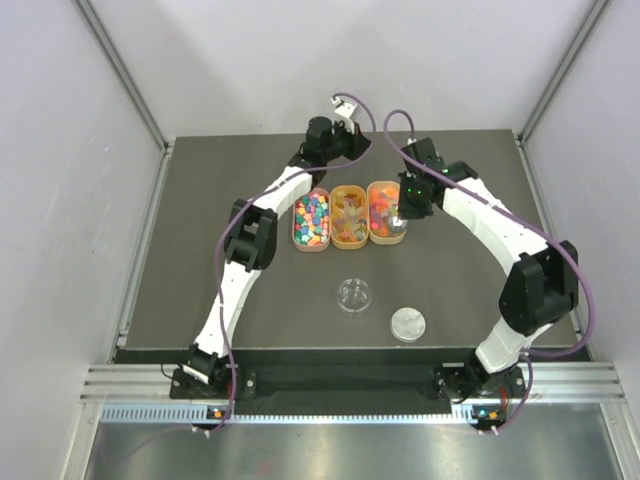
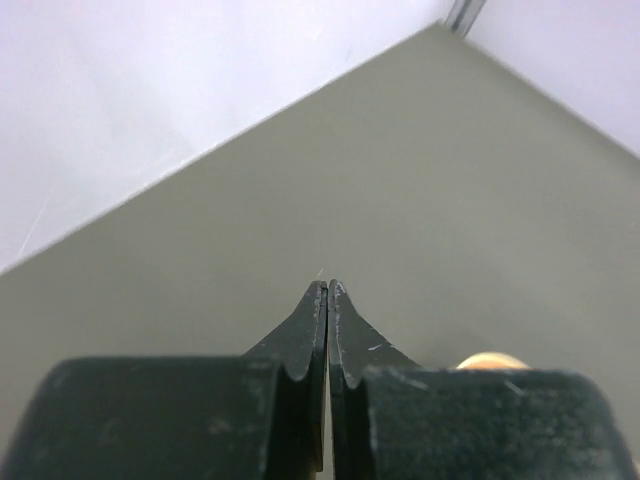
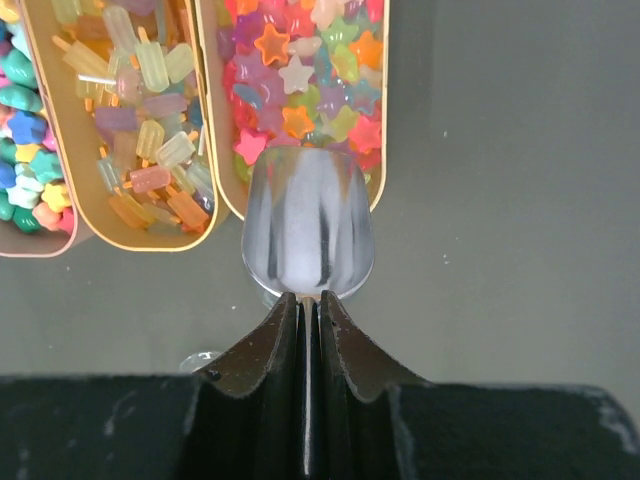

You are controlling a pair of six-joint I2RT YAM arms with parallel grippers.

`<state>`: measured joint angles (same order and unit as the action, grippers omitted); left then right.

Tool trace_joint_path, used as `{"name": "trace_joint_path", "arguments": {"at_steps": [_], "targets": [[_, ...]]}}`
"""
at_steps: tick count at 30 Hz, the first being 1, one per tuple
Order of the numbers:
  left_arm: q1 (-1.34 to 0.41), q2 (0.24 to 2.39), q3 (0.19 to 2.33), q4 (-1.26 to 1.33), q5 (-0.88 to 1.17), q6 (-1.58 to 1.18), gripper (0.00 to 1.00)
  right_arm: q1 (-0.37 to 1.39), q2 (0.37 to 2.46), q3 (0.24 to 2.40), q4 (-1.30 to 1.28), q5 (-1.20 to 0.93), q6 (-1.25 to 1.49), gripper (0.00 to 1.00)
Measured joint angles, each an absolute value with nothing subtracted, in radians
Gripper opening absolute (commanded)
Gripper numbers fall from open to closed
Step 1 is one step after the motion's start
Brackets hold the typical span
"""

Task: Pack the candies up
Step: Scoop the fake candies from the storage box.

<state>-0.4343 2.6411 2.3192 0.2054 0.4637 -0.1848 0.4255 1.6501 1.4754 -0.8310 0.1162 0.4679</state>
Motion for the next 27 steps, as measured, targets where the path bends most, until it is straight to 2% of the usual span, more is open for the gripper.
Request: {"name": "trace_joint_path", "arguments": {"at_steps": [27], "targets": [[-0.49,2.708,2.331,0.285,0.525,-0.25,0.0,0.475,1.666,1.419,-0.815,0.132,0.489,0.0]]}}
